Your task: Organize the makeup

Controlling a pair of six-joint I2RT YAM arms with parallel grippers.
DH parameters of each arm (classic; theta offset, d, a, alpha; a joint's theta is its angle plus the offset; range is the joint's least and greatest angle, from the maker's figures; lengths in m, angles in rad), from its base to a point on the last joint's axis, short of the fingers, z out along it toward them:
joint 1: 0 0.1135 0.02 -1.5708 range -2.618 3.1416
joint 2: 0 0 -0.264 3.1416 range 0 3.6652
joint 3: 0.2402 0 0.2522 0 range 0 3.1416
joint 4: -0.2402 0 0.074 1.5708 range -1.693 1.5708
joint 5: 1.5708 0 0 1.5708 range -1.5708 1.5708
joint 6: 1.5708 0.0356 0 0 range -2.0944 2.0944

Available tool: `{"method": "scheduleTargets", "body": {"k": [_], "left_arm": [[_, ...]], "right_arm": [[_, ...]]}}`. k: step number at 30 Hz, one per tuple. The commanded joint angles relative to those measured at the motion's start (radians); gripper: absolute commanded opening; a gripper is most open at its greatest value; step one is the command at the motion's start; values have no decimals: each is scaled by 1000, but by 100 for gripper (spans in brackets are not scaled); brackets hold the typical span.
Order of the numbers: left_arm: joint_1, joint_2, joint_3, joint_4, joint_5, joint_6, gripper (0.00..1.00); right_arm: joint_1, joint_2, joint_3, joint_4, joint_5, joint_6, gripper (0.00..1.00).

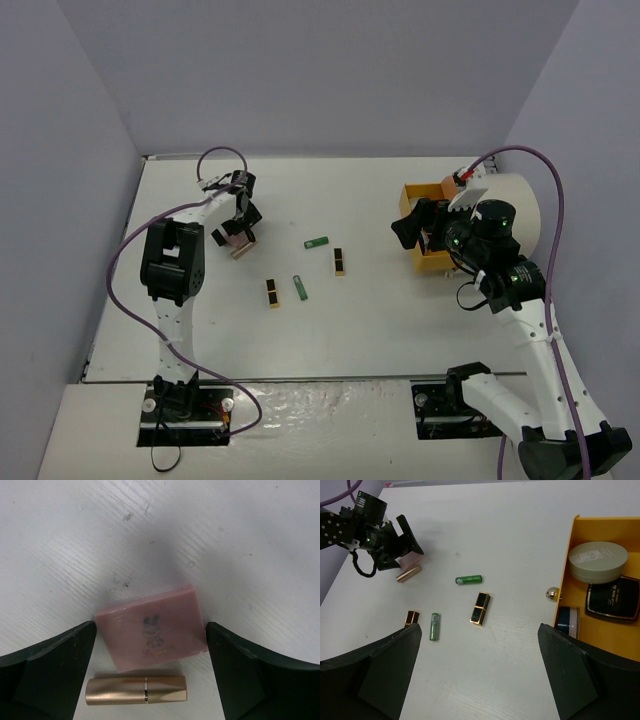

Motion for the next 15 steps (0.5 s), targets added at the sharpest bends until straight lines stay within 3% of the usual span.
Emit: {"method": "scheduleTargets", "body": {"k": [1,9,15], "left_arm": [[10,-20,1,-21,-6,-24,79],[22,-58,-9,-22,-25,16,46],[25,-102,17,8,-35,156,23]], "right_arm": [[5,-10,5,78,-17,-11,100],[3,-10,8,78,-21,-5,100],[3,-3,14,79,-35,12,100]]}}
